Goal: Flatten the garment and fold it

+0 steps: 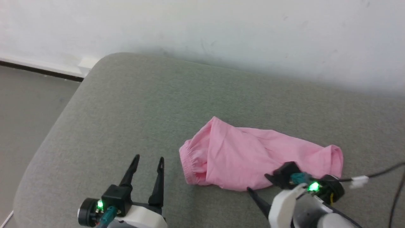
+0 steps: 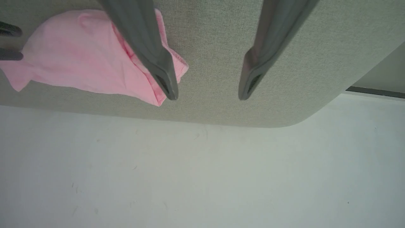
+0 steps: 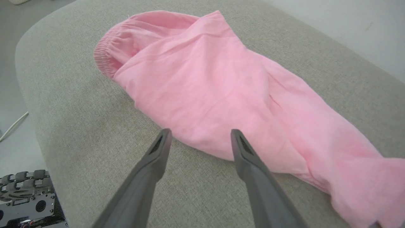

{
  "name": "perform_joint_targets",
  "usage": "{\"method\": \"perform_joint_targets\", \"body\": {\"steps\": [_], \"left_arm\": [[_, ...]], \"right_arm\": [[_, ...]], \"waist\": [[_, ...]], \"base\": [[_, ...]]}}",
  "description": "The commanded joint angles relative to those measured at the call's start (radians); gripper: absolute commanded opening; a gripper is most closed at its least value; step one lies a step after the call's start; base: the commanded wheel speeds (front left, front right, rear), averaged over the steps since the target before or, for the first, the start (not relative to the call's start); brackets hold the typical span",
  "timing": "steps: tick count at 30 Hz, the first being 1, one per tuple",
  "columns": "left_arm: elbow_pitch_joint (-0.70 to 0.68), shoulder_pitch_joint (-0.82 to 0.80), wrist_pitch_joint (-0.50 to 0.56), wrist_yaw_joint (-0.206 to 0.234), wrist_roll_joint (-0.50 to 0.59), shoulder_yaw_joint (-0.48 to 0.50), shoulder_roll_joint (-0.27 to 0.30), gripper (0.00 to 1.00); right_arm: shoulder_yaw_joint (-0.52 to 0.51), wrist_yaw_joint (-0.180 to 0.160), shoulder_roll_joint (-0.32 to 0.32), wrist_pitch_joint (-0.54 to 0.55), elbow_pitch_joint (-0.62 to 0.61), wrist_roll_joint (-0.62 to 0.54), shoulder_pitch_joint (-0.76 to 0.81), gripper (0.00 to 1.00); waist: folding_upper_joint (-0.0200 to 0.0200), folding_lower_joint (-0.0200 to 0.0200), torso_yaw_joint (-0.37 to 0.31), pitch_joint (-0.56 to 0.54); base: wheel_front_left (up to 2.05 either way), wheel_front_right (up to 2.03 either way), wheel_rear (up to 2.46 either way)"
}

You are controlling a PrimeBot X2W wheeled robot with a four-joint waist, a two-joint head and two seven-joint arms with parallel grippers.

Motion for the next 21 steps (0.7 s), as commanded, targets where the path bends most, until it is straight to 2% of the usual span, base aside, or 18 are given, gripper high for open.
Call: {"method": "perform_joint_targets", "body": {"steps": [1,4,9,14,15,16,21], "left_arm": [[0.012,0.014,-0.005,-0.015,0.009,0.002,-0.012,1.0],[0.027,0.016,-0.005,-0.036,0.015,0.01,-0.036,1.0],[0.046,0.007,-0.005,-0.064,0.036,0.024,-0.079,1.0],[0.058,0.004,-0.005,-0.082,0.058,0.047,-0.11,1.0],[0.061,0.005,-0.005,-0.085,0.061,0.053,-0.114,1.0],[0.064,0.007,-0.005,-0.088,0.064,0.06,-0.118,1.0],[0.084,0.014,-0.005,-0.104,0.077,0.092,-0.13,1.0]], "right_arm": [[0.03,-0.001,-0.005,0.018,0.021,0.008,-0.032,1.0],[0.089,-0.001,-0.022,0.056,0.087,0.018,-0.087,1.0],[0.148,-0.001,-0.047,0.058,0.198,0.011,-0.163,1.0],[0.219,-0.001,-0.07,0.095,0.283,0.041,-0.208,1.0],[0.23,-0.001,-0.074,0.101,0.291,0.051,-0.212,0.4],[0.239,-0.001,-0.079,0.101,0.296,0.059,-0.217,0.0],[0.259,-0.001,-0.121,0.093,0.264,0.113,-0.218,0.0]], "waist": [[-0.0002,0.0,0.036,-0.006],[-0.0002,0.0,0.063,0.005],[-0.0002,0.0,0.113,0.036],[-0.0002,0.0,0.138,0.06],[-0.0002,0.0,0.138,0.061],[-0.0002,0.0,0.136,0.062],[-0.0002,0.0,0.097,0.042]], "base": [[0.0,0.0,0.0],[0.0,0.0,0.0],[0.0,0.0,0.0],[0.0,0.0,0.0],[0.0,0.0,0.0],[0.0,0.0,0.0],[0.0,0.0,0.0]]}}
